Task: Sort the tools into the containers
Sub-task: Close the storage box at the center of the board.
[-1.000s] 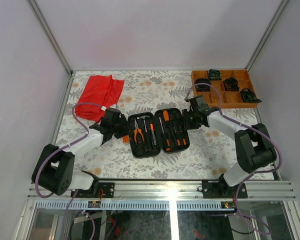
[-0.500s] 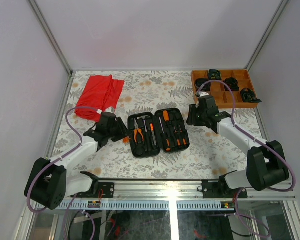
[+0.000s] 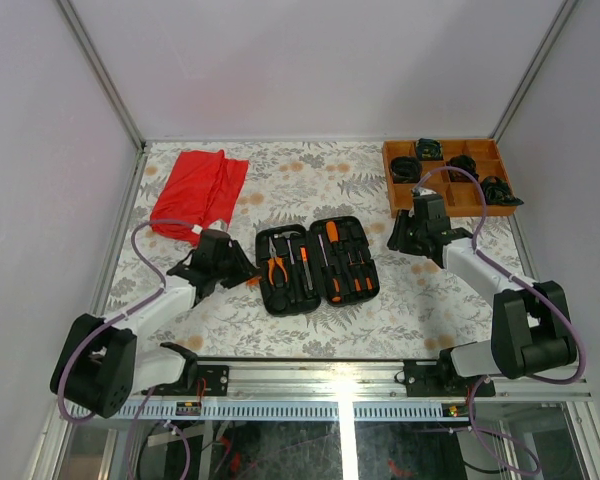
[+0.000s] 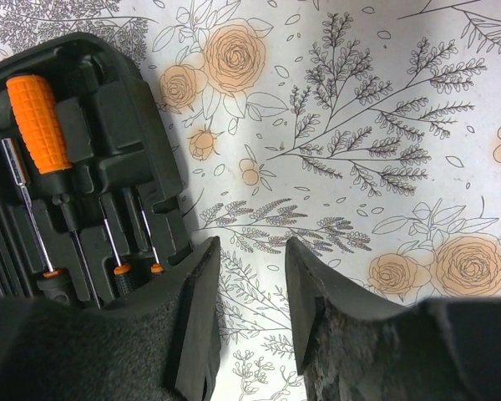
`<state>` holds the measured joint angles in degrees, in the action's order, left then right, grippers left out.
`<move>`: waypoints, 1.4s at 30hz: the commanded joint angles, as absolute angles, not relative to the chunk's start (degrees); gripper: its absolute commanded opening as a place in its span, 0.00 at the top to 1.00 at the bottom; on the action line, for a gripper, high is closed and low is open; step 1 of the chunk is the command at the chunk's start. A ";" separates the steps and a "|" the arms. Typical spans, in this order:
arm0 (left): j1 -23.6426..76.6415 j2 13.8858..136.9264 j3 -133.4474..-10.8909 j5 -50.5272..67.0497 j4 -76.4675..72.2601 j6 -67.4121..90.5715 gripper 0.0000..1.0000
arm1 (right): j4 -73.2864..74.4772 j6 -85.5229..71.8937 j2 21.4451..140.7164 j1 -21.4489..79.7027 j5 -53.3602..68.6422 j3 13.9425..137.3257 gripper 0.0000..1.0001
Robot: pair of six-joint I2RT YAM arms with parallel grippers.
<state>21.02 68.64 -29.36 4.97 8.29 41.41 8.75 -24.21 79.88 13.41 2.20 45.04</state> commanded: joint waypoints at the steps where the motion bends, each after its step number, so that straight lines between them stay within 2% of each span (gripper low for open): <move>1: 19.15 65.59 -27.83 1.51 6.72 42.79 0.68 | 6.03 -24.85 80.35 12.54 2.53 44.74 0.57; 7: 17.68 63.50 -27.20 -0.74 8.94 42.53 0.69 | 5.67 -24.92 81.55 12.36 3.74 44.98 0.57; 26: 17.66 76.47 -27.92 4.54 3.05 40.63 0.69 | 5.65 -23.99 84.37 12.37 9.82 46.44 0.56; 35: 17.67 76.11 -27.35 5.35 2.57 40.52 0.83 | 5.20 -23.94 85.73 12.40 10.75 46.34 0.57; 42: 17.66 75.18 -27.40 5.67 2.95 40.25 0.85 | 5.80 -23.51 89.32 12.33 9.52 46.91 0.58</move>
